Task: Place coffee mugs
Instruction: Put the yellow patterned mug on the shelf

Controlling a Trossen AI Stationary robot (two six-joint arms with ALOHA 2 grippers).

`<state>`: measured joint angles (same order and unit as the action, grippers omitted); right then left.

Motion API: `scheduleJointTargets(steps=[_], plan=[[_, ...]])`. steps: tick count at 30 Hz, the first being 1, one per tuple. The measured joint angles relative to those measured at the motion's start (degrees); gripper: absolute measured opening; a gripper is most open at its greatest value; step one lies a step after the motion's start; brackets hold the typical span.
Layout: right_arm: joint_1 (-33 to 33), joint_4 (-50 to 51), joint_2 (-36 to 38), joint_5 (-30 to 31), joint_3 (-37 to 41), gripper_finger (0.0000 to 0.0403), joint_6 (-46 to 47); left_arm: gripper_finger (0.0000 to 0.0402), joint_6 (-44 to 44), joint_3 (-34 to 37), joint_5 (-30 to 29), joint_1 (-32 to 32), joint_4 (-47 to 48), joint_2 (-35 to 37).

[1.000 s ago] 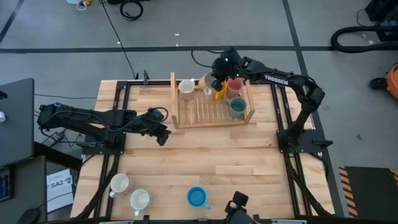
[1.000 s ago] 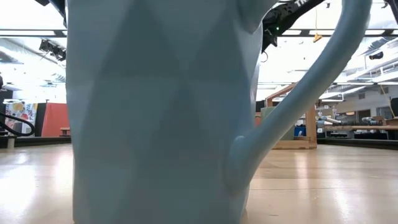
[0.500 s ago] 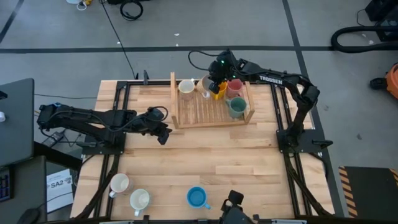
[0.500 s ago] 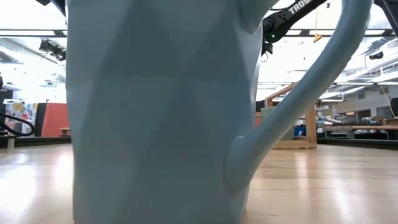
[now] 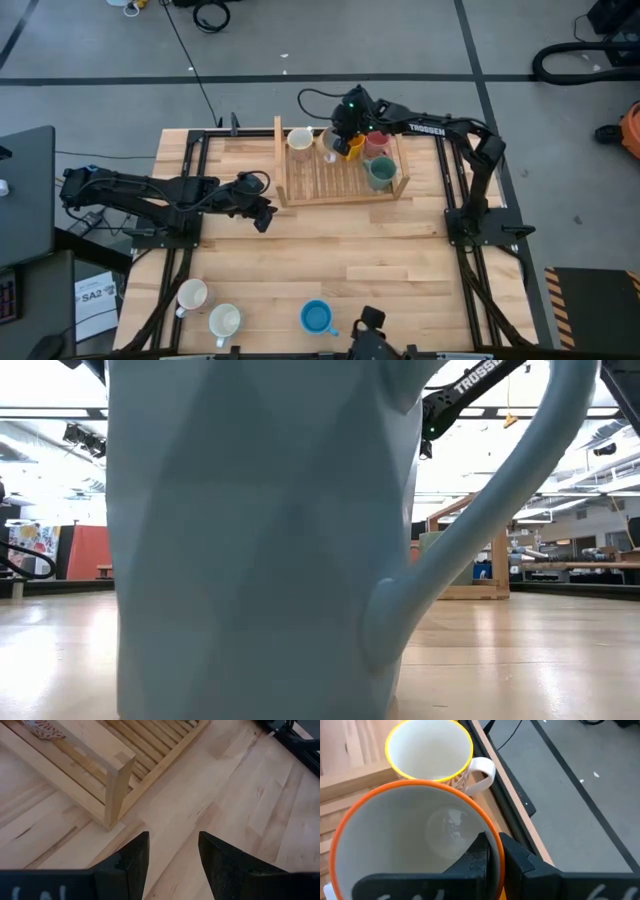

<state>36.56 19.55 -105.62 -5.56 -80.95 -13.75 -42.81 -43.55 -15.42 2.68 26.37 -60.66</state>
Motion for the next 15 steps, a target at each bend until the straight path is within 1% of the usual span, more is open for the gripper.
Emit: scheduleJointTargets(steps=[15], plan=[[0.0, -2.0, -4.0, -0.3, 0.0, 0.0034, -0.4, 0.0176, 0.0, 0.0, 0.0, 0.0, -0.3, 0.0]])
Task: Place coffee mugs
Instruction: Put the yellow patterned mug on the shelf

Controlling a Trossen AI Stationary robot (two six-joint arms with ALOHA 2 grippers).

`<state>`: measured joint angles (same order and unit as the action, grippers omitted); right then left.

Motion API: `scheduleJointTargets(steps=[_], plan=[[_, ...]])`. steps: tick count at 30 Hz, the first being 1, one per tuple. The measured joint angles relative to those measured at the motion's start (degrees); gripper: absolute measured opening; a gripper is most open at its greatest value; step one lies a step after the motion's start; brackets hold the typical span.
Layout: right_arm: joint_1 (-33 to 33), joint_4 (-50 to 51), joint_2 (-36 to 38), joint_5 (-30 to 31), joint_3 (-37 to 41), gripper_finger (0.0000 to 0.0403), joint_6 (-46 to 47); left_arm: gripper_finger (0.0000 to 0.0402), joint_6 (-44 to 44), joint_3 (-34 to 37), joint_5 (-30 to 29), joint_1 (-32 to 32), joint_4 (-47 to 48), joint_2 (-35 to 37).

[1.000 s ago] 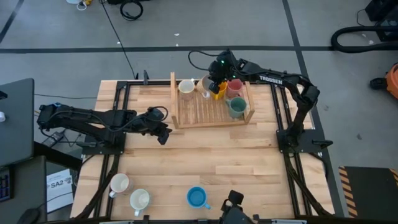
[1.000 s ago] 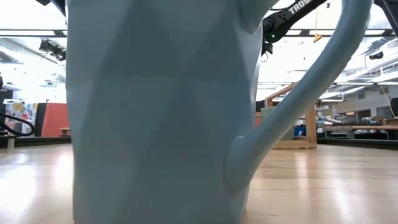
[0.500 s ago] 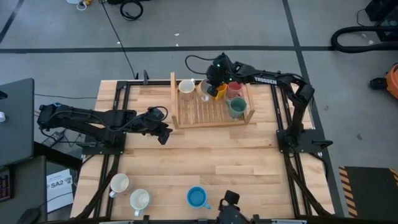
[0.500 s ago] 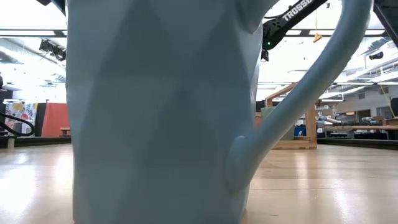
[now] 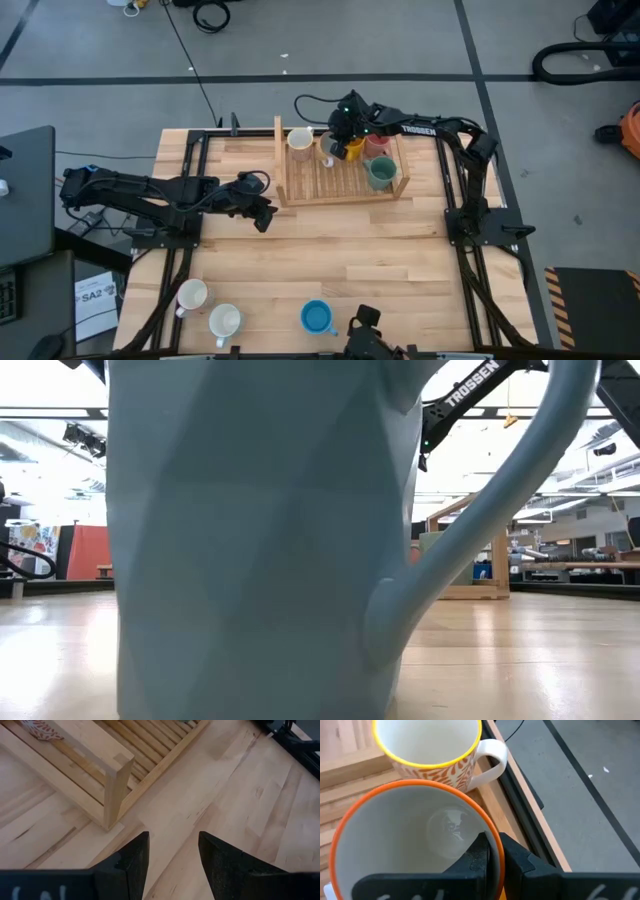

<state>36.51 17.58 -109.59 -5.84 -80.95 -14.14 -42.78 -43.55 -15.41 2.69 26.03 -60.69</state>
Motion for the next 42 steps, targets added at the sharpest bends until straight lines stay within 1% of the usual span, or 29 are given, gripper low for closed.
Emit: scheduleJointTargets(steps=[12, 21, 29, 35, 38, 42], plan=[[0.0, -0.5, -1.1, 0.4, 0.0, 0.0036, -0.7, 0.0176, 0.0, 0.0, 0.0, 0.0, -0.2, 0.0], [0.0, -0.9, -1.1, 0.4, 0.0, 0.0059, -0.6, 0.0176, 0.1, 0.0, 0.0, 0.0, -0.3, 0.0], [0.1, -2.6, -1.1, 0.4, 0.0, 0.0063, -0.7, 0.0176, 0.1, 0.0, 0.0, 0.0, -0.3, 0.0], [0.1, -3.0, -1.1, 0.4, 0.0, 0.0066, -3.7, 0.0176, 0.1, 0.0, 0.0, 0.0, -0.3, 0.0], [0.1, -3.0, -1.1, 0.4, 0.0, 0.0078, -3.9, 0.0176, 0.1, 0.0, 0.0, 0.0, -0.3, 0.0], [0.1, -3.0, -1.0, 0.6, 0.0, 0.0113, -3.9, 0.0176, 0.1, 0.0, 0.0, 0.0, -0.3, 0.0]])
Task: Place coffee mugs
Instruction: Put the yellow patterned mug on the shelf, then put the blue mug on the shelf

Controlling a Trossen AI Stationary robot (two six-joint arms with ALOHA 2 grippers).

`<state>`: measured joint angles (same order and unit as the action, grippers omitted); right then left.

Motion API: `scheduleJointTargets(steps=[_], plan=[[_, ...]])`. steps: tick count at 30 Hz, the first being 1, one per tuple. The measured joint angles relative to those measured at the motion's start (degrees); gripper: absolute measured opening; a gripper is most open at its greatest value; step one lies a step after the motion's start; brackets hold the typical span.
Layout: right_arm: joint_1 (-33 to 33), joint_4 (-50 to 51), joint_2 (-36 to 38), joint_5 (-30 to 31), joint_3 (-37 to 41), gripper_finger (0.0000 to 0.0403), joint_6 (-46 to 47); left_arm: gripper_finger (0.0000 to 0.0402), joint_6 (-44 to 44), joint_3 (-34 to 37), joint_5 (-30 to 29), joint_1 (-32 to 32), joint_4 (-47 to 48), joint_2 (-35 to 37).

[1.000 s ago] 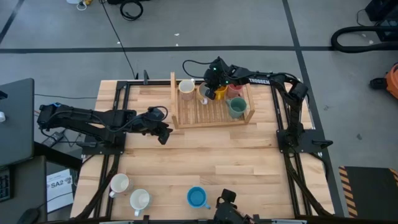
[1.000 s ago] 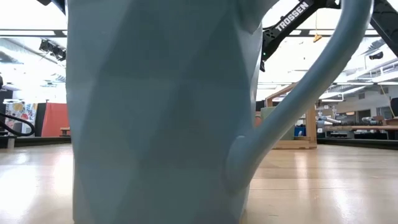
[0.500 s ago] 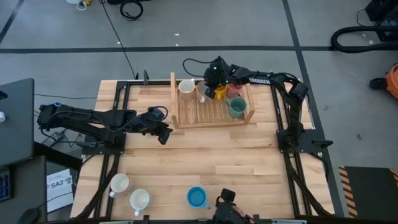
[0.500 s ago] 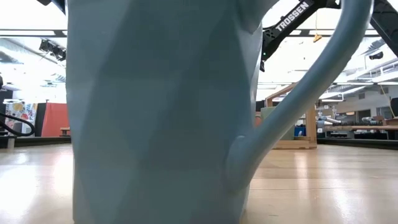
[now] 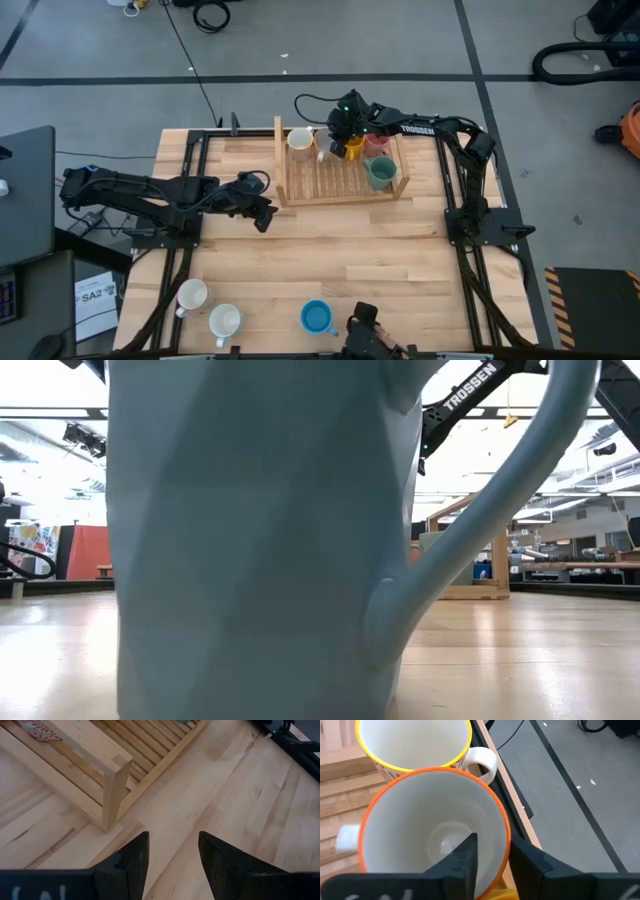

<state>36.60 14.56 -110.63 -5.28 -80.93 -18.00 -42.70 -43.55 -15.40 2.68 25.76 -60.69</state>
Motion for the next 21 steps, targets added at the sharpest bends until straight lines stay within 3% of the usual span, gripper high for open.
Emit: scheduleJointTargets(steps=[8, 21], plan=[[0.0, -4.1, 0.0, 4.2, 0.0, 0.0166, -0.2, 0.0176, 0.0, 0.0, 0.0, 0.0, 0.0, 0.0], [-0.3, -6.7, 1.3, 4.2, 0.0, 0.0167, -0.2, 0.0176, 0.0, 0.0, 0.0, 0.1, 0.1, 0.0]])
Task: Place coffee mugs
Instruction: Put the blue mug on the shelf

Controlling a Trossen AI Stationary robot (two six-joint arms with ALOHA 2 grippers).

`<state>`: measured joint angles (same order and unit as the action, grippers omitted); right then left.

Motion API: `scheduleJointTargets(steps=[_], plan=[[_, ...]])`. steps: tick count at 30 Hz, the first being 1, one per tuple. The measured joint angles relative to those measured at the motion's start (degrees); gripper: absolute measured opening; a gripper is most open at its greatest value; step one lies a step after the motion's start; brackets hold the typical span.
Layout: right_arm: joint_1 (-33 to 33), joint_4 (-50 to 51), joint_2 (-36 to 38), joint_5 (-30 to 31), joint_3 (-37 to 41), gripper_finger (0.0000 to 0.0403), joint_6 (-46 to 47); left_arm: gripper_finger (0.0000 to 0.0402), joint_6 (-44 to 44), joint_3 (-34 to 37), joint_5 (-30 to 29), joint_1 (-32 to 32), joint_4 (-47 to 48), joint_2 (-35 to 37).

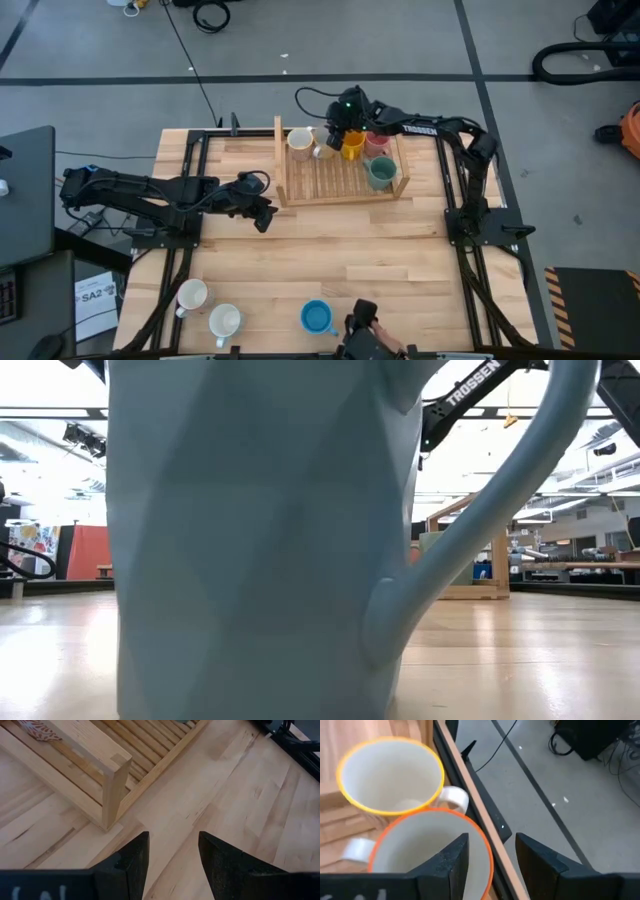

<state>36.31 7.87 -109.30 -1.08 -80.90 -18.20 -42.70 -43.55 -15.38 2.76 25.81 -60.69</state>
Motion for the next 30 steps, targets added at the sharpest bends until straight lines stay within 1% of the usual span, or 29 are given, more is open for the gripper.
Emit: scheduleJointTargets(steps=[4, 10, 12, 15, 19, 23, 27, 30], plan=[[-0.7, 0.2, 2.6, 0.0, 0.0, 0.0167, 0.0, 0.0176, 0.0, 0.0, 0.0, 0.1, 0.0, 0.0], [-3.4, 2.2, 9.1, -0.6, 0.0, 0.0167, 0.9, 0.0176, 0.0, 0.0, 0.1, 0.1, 0.0, 0.0], [-5.0, 3.3, 11.4, -2.4, 0.0, 0.0166, 3.6, 0.0176, 0.0, 0.0, 0.1, 0.1, 0.0, 0.0], [-8.1, 4.5, 14.9, -7.0, 0.0, 0.0166, 9.5, 0.0176, 0.0, 0.0, 0.1, 0.1, 0.0, 0.0], [-13.2, 6.7, 19.0, -14.5, 0.0, 0.0166, 15.8, 0.0176, 0.1, 0.0, 0.5, 0.1, 0.0, 0.0], [-19.5, 8.6, 21.7, -19.8, 0.0, 0.0166, 20.2, 0.0176, 2.9, 0.0, 4.2, 0.1, -0.3, 0.0], [-27.1, 10.4, 22.4, -20.0, 0.0, 0.0165, 24.2, 0.0176, 3.0, 0.0, 8.9, 0.1, -0.3, 0.0], [-32.9, 10.7, 22.4, -19.7, 0.0, 0.0165, 26.9, 0.0176, 3.0, 0.0, 11.0, 0.1, -0.3, 0.0]])
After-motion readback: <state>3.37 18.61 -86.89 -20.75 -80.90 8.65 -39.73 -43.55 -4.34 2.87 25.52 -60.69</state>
